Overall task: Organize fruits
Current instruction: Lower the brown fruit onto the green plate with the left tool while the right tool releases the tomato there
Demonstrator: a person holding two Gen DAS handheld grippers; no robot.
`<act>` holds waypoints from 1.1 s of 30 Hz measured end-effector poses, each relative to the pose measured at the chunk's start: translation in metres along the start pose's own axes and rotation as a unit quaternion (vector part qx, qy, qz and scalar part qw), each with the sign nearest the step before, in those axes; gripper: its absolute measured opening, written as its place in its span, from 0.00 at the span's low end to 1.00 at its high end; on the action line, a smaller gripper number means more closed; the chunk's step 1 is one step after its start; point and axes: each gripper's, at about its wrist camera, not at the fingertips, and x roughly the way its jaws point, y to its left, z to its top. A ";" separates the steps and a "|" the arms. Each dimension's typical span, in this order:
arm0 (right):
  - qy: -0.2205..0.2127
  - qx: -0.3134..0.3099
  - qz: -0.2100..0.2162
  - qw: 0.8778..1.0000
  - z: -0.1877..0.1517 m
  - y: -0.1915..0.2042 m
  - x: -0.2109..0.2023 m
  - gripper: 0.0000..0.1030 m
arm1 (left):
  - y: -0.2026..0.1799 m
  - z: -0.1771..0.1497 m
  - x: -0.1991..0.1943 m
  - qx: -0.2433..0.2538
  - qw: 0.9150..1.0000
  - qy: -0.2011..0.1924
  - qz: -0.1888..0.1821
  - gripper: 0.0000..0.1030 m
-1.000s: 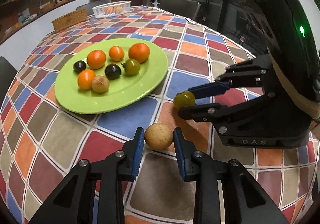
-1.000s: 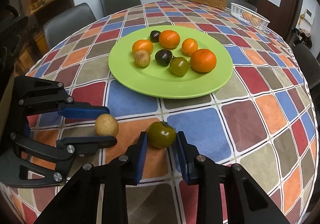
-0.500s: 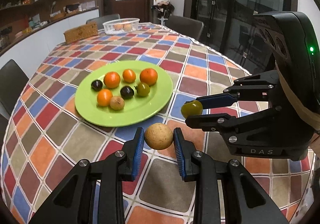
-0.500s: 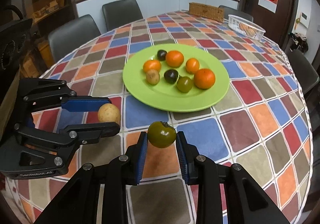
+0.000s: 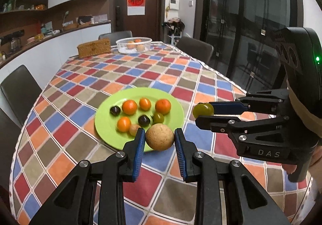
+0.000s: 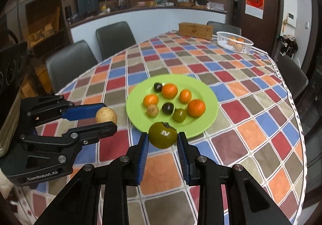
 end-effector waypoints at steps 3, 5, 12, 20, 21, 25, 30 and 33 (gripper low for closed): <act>-0.012 0.012 0.001 1.000 0.009 -0.001 -0.002 0.29 | 0.006 0.010 -0.003 -0.008 1.000 -0.011 0.005 0.29; -0.018 0.016 0.000 1.000 0.016 -0.002 -0.001 0.29 | 0.010 0.015 -0.005 -0.011 1.000 -0.017 0.010 0.29; -0.023 0.021 -0.005 0.999 0.035 -0.003 0.010 0.29 | 0.026 0.034 0.000 -0.027 0.999 -0.027 0.019 0.29; -0.018 0.039 -0.006 0.999 0.055 -0.011 0.031 0.29 | 0.050 0.051 0.022 -0.059 0.998 -0.016 0.013 0.29; -0.017 0.041 -0.007 0.999 0.056 -0.012 0.034 0.29 | 0.053 0.053 0.026 -0.062 0.998 -0.013 0.012 0.29; -0.010 0.051 -0.006 0.999 0.063 -0.018 0.048 0.29 | 0.062 0.057 0.042 -0.065 0.998 -0.004 0.015 0.29; 0.002 0.064 -0.007 0.998 0.070 -0.025 0.066 0.29 | 0.072 0.059 0.065 -0.063 0.998 0.011 0.019 0.29; 0.010 0.066 -0.010 0.998 0.071 -0.029 0.077 0.29 | 0.078 0.058 0.081 -0.065 0.997 0.024 0.022 0.29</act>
